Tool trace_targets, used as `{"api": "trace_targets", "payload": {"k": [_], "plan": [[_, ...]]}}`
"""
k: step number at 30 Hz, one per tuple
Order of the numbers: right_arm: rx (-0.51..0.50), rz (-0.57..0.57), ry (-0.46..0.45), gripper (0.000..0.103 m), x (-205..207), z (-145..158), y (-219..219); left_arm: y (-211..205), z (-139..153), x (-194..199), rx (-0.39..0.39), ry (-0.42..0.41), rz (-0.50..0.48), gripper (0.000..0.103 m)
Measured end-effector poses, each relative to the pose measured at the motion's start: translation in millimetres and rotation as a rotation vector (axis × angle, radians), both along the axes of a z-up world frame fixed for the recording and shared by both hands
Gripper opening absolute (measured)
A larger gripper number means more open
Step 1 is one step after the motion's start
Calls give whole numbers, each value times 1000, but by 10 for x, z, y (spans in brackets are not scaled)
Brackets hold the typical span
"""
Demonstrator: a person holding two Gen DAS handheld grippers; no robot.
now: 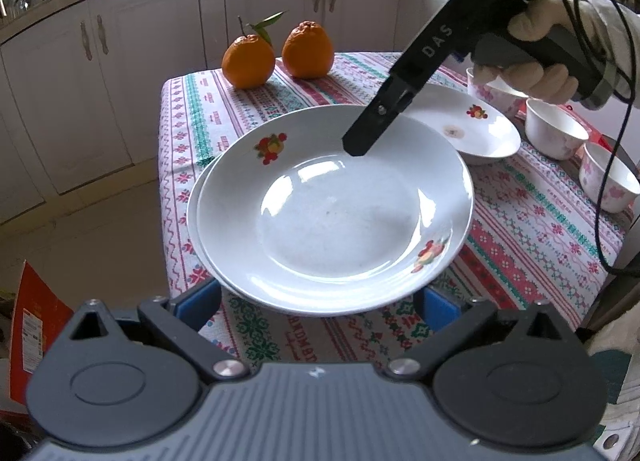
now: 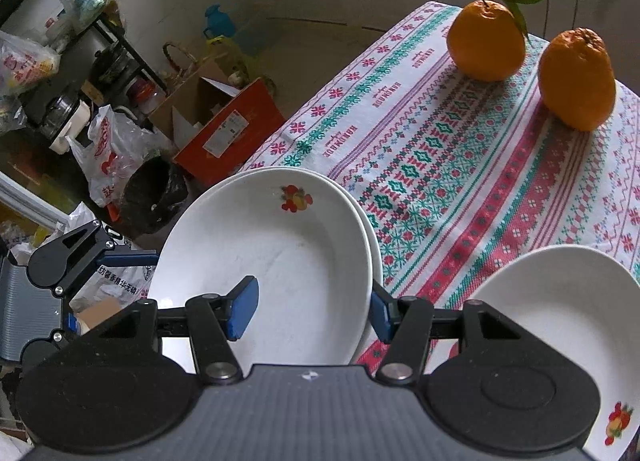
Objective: Organize plates and bowls
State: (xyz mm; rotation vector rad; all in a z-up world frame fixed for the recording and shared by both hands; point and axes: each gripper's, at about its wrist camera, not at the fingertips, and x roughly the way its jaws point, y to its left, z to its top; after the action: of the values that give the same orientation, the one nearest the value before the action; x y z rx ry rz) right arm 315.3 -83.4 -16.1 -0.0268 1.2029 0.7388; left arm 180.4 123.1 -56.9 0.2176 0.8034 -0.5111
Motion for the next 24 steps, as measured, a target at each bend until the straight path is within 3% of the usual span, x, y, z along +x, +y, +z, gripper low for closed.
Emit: {"api": "trace_targets", "payload": {"k": [12, 19, 21, 23, 24], "plan": [[-63, -46, -51, 66, -194, -10, -5, -44, 14, -28, 27, -22, 2, 103], [-55, -50, -74, 68, -281, 33, -36, -19, 52, -42, -10, -20, 18, 102], [-60, -41, -91, 75, -345, 67, -28, -29, 77, -64, -4, -38, 22, 102], [-69, -42, -124, 90, -403, 98, -20, -41, 104, -78, -8, -42, 27, 102], [-73, -37, -138, 91, -432, 117, -16, -47, 118, -88, -7, -47, 28, 102]]}}
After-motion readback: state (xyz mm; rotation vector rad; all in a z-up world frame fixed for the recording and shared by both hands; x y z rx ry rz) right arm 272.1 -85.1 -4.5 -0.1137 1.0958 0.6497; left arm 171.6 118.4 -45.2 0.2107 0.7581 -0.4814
